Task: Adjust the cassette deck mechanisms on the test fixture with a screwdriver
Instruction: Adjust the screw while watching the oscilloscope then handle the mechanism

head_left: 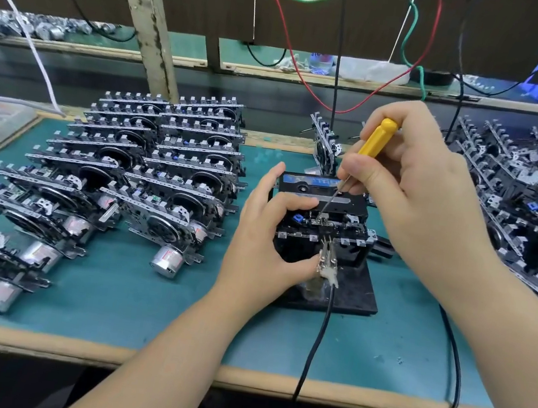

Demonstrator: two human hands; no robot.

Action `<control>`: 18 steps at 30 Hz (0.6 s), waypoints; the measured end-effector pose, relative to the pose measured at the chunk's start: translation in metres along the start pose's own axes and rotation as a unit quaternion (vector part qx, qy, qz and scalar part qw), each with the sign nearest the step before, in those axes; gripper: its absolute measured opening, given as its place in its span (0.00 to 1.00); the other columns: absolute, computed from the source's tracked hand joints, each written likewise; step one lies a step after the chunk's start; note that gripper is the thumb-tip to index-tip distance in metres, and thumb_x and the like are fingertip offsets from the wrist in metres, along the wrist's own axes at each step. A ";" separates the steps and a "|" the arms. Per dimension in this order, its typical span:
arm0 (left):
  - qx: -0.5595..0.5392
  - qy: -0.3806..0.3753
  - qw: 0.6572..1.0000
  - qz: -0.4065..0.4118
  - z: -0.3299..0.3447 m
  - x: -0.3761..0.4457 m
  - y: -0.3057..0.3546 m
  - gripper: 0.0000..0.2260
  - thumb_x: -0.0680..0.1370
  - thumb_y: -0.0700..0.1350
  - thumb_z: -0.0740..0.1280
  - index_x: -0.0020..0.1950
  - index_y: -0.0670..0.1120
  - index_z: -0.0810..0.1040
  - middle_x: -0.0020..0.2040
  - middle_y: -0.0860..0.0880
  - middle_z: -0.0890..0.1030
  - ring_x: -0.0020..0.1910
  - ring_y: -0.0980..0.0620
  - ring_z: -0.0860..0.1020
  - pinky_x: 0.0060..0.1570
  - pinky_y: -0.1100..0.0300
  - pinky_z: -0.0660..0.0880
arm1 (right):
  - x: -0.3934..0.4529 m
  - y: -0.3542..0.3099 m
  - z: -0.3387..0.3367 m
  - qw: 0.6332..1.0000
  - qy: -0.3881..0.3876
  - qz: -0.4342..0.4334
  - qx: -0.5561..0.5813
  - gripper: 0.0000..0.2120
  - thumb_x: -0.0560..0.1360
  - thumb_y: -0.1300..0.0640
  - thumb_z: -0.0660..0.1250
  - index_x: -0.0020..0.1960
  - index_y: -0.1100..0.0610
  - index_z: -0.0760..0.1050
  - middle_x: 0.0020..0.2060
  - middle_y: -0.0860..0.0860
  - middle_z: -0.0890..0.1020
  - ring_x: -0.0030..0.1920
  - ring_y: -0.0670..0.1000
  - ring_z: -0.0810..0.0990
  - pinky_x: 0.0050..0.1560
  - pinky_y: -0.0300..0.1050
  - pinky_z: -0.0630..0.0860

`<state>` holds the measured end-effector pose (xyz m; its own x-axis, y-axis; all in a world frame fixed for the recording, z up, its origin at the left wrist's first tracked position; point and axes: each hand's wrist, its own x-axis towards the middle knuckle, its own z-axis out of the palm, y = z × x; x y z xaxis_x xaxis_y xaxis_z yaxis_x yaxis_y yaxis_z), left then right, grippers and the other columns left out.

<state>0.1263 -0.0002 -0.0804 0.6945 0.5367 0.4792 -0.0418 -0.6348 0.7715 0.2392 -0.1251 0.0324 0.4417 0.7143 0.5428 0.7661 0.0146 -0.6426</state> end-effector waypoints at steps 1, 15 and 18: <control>-0.002 -0.001 1.000 0.000 0.000 0.000 0.000 0.29 0.66 0.44 0.82 0.59 0.65 0.73 0.80 0.61 0.56 0.78 0.63 0.56 0.68 0.75 0.57 | 0.001 -0.001 0.000 1.000 0.000 0.001 -0.004 0.08 0.81 0.61 0.66 0.55 0.53 0.68 0.40 0.51 0.84 0.41 0.50 0.84 0.47 0.52 0.81; -0.023 -0.002 0.999 -0.034 -0.005 0.001 0.007 0.23 0.68 0.57 0.76 0.60 0.69 0.73 0.79 0.67 0.52 0.79 0.61 0.55 0.72 0.52 0.66 | -0.001 -0.009 0.013 0.996 0.059 0.060 0.005 0.12 0.71 0.45 0.68 0.54 0.39 0.74 0.40 0.44 0.84 0.37 0.45 0.83 0.41 0.40 0.76; -0.157 0.042 0.975 -0.153 -0.020 0.002 0.017 0.24 0.68 0.54 0.75 0.51 0.82 0.71 0.73 0.68 0.61 0.75 0.64 0.62 0.72 0.59 0.65 | 0.018 0.003 0.016 0.988 0.033 0.082 0.127 0.21 0.75 0.70 0.68 0.52 0.43 0.80 0.31 0.58 0.82 0.26 0.51 0.80 0.31 0.46 0.78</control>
<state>0.1126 0.0014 -0.0572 0.6479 0.7265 0.2290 -0.0693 -0.2431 0.9675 0.2421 -0.1012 0.0317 0.5862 0.6742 0.4493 0.5434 0.0842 -0.8352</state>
